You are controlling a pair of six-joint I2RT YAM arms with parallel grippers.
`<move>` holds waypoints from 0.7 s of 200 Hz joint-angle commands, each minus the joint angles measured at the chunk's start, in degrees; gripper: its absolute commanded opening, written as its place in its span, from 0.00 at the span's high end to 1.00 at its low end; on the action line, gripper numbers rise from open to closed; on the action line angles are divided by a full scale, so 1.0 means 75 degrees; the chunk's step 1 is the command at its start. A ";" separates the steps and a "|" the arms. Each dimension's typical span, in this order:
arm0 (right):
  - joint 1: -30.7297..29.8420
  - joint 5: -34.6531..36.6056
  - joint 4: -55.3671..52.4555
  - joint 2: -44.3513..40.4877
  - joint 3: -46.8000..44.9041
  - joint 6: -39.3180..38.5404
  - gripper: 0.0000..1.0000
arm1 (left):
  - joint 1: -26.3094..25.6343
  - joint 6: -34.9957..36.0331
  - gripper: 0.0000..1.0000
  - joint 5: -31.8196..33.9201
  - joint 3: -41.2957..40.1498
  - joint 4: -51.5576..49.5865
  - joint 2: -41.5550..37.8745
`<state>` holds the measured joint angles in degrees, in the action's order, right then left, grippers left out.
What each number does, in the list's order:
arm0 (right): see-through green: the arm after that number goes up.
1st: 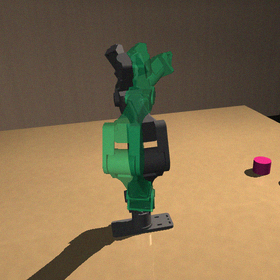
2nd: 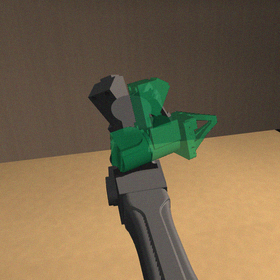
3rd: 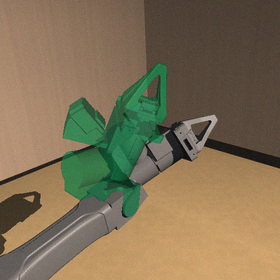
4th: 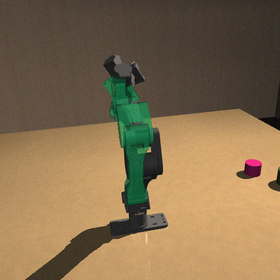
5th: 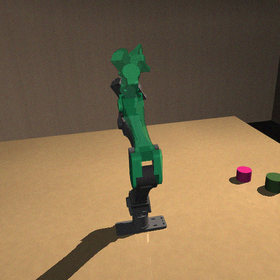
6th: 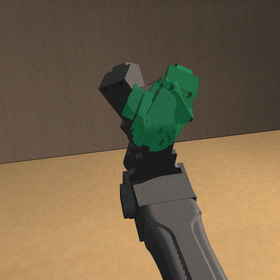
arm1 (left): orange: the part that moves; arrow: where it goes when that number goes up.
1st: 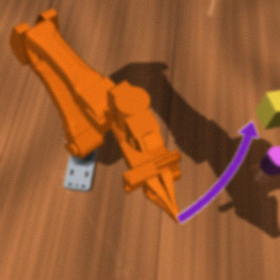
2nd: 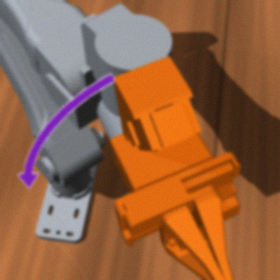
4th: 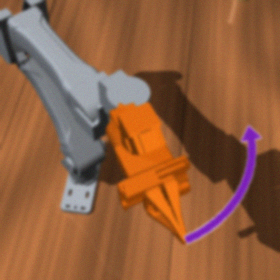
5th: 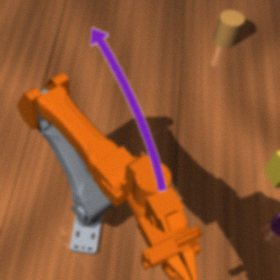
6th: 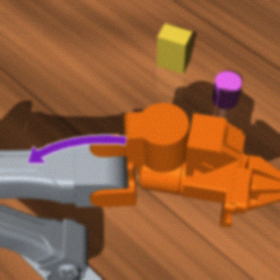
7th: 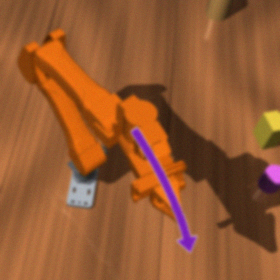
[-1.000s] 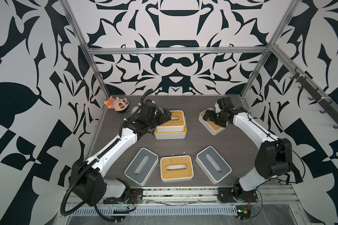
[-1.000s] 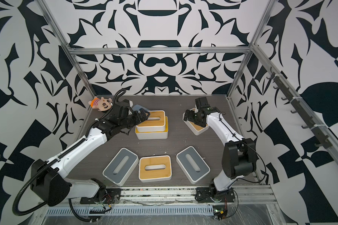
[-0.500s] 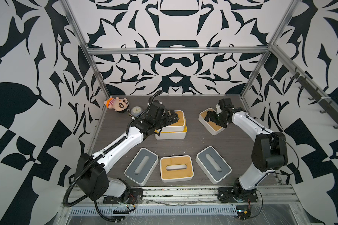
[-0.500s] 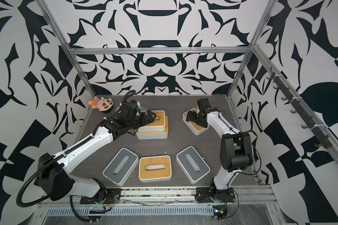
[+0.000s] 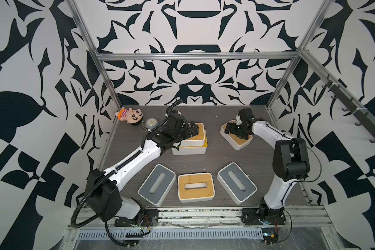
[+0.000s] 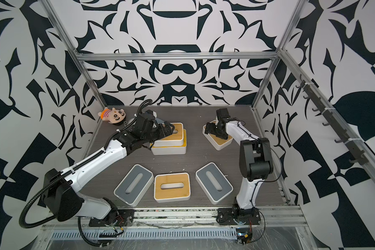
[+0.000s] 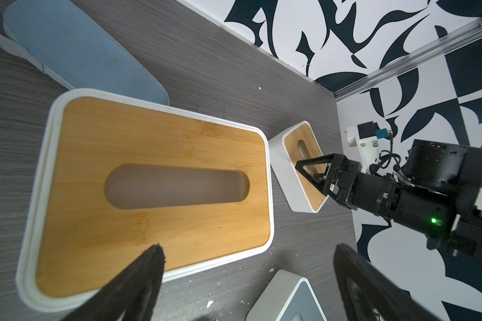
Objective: Stack the tissue boxes
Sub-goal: Pick up the tissue box from the center of the board.
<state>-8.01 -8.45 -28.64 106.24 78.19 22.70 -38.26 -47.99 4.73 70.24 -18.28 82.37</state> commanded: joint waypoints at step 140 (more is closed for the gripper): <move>-0.0975 0.1760 -0.0857 -0.0090 0.0080 -0.0417 0.21 | -0.0021 0.0269 0.01 0.0693 -0.0084 -0.0387 -0.0511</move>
<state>-14.15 0.25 -32.27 107.28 77.56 20.45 -38.26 -46.48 8.69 70.22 -19.57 79.88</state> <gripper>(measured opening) 0.809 0.992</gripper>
